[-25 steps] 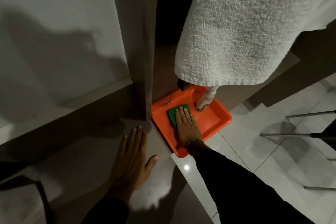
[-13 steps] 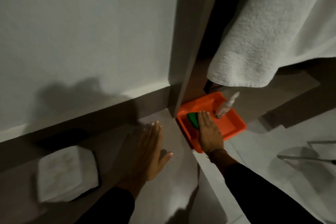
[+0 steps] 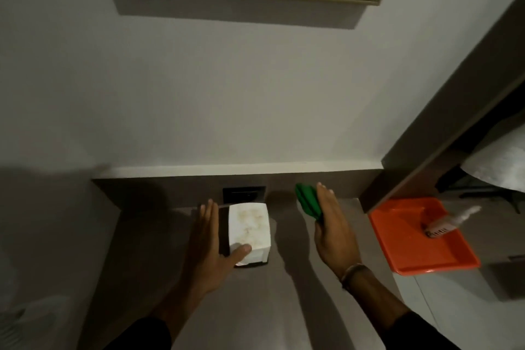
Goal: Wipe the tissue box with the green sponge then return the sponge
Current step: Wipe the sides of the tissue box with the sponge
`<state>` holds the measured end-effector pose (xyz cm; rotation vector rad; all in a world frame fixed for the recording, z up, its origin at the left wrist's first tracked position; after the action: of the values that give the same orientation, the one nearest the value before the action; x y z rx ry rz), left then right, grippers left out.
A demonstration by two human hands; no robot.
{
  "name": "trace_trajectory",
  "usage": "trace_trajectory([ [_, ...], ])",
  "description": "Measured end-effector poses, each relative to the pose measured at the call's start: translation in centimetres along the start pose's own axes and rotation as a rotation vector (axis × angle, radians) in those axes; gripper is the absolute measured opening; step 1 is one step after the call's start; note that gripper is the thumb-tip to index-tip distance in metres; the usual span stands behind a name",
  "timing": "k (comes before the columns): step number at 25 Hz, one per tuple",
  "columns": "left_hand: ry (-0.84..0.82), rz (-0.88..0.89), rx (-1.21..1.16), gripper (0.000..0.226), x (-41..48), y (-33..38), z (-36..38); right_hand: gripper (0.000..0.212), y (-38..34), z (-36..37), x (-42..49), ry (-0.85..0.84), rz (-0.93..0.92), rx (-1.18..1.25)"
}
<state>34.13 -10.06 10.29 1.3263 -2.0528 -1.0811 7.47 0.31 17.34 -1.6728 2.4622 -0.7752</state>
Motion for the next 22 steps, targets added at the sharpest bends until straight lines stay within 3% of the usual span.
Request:
trace_trajectory([
  [3,-0.12,-0.009,-0.059,0.142,-0.8,-2.2,-0.2,0.085,-4.5,2.6,0.8,-0.082,-0.066,-0.08],
  [10,-0.151,-0.109,-0.373,0.166,2.3,-1.9,2.0,0.069,-8.5,7.0,0.5,-0.415,-0.193,-0.392],
  [18,-0.189,-0.045,-0.483,0.147,3.0,-4.7,4.6,0.072,-9.3,7.7,3.1,-0.536,-0.303,-0.354],
  [22,-0.154,-0.028,-0.442,0.12,2.7,-4.4,4.8,0.075,-9.2,6.6,-0.7,-0.582,-0.511,-0.371],
])
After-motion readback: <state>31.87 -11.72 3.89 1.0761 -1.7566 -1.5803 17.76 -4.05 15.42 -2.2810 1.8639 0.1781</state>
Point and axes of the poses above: each hand's wrist, its own x-axis towards the middle knuckle, its own z-axis out of the palm, y = z × x, the point moved 2 cm from there along x, towards the middle knuckle, and after that the axes turned 7 degrees about -x, right-handed, at the moved point
